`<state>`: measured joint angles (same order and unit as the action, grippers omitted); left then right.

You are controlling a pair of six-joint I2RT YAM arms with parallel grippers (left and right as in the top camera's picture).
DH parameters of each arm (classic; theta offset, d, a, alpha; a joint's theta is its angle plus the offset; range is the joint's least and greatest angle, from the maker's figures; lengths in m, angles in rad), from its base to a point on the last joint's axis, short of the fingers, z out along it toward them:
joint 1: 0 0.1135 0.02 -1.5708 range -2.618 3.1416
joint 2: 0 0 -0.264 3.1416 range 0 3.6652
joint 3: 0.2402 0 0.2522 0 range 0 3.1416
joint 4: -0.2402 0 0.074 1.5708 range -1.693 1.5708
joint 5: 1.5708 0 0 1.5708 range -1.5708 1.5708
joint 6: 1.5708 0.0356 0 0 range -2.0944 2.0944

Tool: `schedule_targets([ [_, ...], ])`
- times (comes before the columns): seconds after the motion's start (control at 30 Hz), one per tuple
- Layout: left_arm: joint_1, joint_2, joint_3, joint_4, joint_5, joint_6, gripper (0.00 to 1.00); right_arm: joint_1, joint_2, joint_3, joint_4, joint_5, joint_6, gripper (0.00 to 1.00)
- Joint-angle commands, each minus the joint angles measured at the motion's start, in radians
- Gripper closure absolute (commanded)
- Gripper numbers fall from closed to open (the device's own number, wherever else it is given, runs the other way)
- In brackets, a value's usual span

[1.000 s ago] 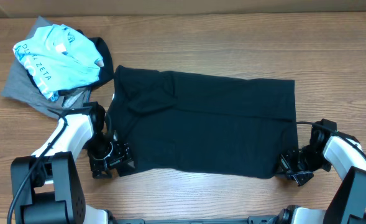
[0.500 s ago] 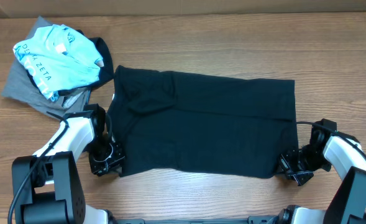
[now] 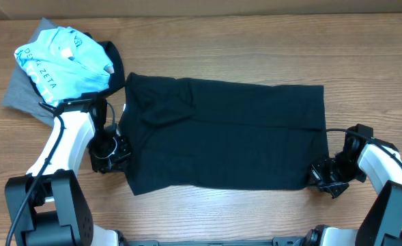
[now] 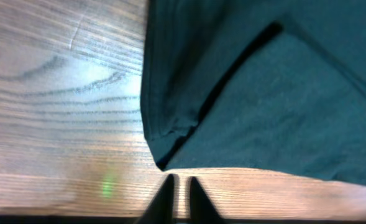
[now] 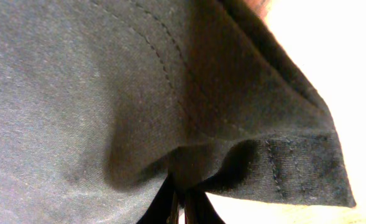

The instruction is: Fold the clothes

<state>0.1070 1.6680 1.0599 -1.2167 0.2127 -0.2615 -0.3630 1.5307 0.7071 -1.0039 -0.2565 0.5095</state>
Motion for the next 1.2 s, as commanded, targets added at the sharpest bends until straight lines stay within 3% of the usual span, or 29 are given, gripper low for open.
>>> schedule_targets([
  [0.0,-0.012,-0.008,-0.007,-0.013,0.043,0.019,0.65,0.001,0.005,0.026,0.0,0.016,-0.013,0.96],
  [0.07,-0.041,-0.008,-0.042,0.0,0.055,0.016,0.42,0.001,0.005,0.026,0.0,0.016,-0.013,0.96],
  [0.17,-0.097,-0.008,-0.126,0.078,0.047,-0.025,0.22,0.001,0.005,0.026,0.0,0.016,-0.013,0.96],
  [0.2,-0.111,-0.008,-0.153,0.106,0.046,-0.051,0.2,0.001,0.005,0.026,0.0,0.016,-0.013,0.96],
  [0.23,-0.121,-0.008,-0.179,0.132,0.047,-0.079,0.21,0.001,0.005,0.026,0.0,0.016,-0.013,0.96],
  [0.27,-0.127,-0.008,-0.222,0.169,0.046,-0.129,0.34,0.001,0.005,0.026,-0.001,0.016,-0.013,0.96],
  [0.33,-0.126,-0.008,-0.249,0.182,0.038,-0.162,0.5,0.001,0.005,0.026,-0.001,0.016,-0.013,0.96],
  [0.4,-0.126,-0.008,-0.275,0.175,0.017,-0.214,0.57,0.001,0.005,0.026,0.0,0.016,-0.013,0.96],
  [0.57,-0.126,-0.008,-0.297,0.196,-0.04,-0.259,0.63,0.001,0.005,0.026,0.0,0.016,-0.013,0.96],
  [0.87,-0.126,-0.008,-0.298,0.277,-0.137,-0.259,0.54,0.001,0.005,0.026,0.0,0.016,-0.014,0.96],
  [1.03,-0.127,-0.008,-0.307,0.284,-0.161,-0.259,0.74,0.001,0.005,0.026,0.0,0.016,-0.018,0.96],
  [1.1,-0.127,-0.008,-0.309,0.284,-0.161,-0.259,0.89,0.001,0.005,0.026,0.001,0.016,-0.018,0.96],
  [1.17,-0.127,-0.008,-0.31,0.282,-0.161,-0.258,0.96,0.001,0.005,0.026,0.003,0.016,-0.018,0.96],
])
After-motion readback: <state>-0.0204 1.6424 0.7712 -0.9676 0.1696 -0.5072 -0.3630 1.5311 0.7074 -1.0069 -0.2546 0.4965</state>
